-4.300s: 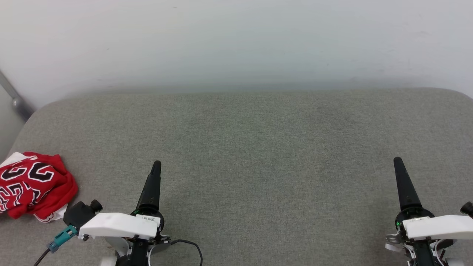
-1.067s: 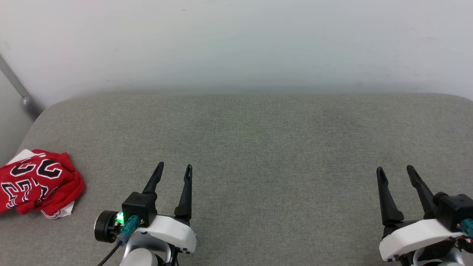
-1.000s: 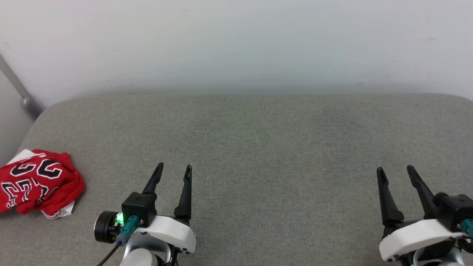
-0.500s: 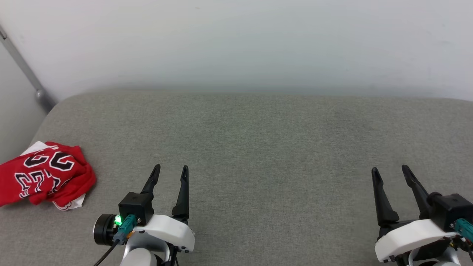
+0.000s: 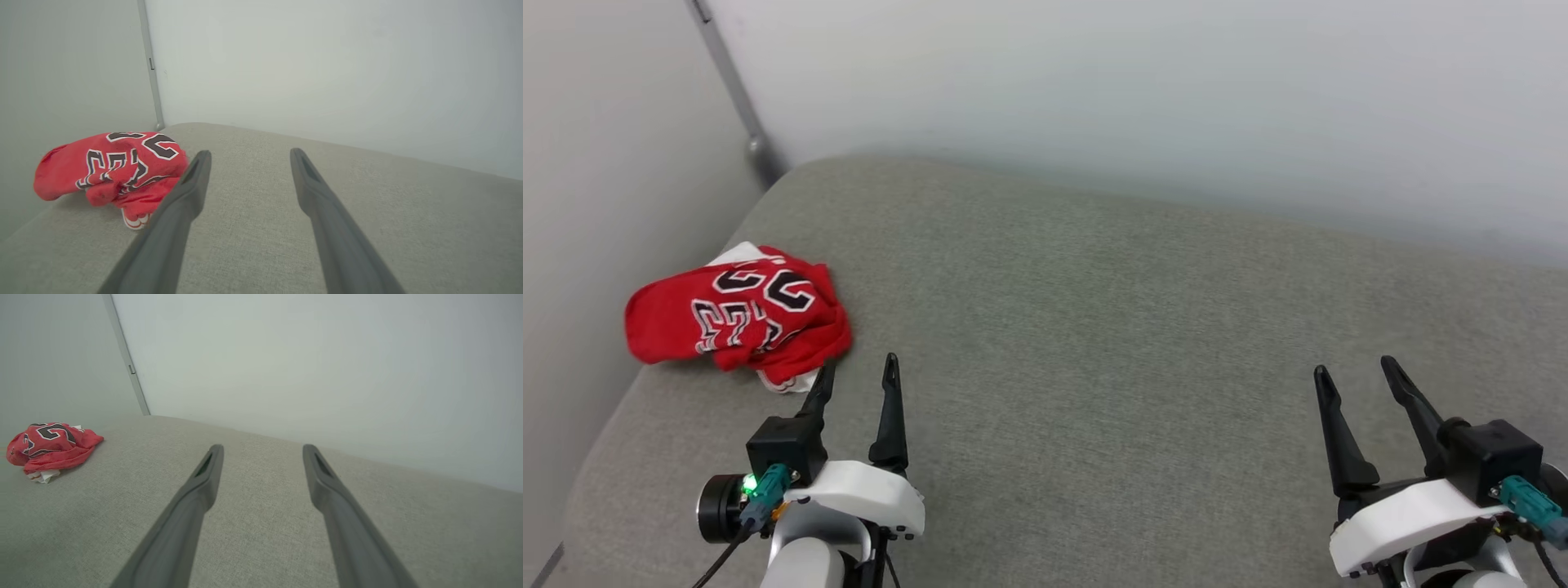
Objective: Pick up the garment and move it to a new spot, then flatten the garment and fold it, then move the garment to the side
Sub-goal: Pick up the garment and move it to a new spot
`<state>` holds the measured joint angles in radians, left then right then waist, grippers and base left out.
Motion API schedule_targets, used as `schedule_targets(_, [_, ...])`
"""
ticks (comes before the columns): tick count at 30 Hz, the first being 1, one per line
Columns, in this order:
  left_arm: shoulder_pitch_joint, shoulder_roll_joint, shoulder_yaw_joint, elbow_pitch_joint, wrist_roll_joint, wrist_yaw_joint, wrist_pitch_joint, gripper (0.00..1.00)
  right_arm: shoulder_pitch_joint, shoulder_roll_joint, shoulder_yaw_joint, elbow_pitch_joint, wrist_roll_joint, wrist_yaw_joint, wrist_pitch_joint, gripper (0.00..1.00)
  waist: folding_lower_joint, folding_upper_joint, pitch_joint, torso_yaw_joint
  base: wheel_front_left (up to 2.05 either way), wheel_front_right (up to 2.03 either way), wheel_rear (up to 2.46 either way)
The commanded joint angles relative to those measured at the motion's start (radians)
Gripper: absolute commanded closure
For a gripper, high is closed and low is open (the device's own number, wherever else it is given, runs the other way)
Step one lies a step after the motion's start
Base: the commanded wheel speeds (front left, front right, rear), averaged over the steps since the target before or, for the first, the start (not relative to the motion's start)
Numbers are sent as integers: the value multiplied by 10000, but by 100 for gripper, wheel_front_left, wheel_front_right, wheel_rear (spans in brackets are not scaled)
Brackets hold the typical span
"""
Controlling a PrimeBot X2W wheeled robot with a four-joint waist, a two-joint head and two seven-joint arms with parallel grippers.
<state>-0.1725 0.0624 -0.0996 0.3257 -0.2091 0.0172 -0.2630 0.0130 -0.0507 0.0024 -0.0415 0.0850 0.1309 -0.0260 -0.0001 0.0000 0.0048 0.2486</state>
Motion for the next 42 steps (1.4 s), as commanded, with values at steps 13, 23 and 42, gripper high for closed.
schedule_targets(13, [106,177,353,-132,75,219,-26,0,-441,8,265,-110,-152,-5,23,0,1,0,211,2336,0,0,0])
schedule_targets(23, [85,303,450,-213,204,278,-26,0,-534,9,356,-31,-187,-3,4,0,1,0,265,2490,0,0,0])
schedule_targets(42, [-3842,2101,1550,297,-876,-553,1827,0,-1579,6,737,-296,-397,-5,244,0,1,0,2091,374,0,0,0])
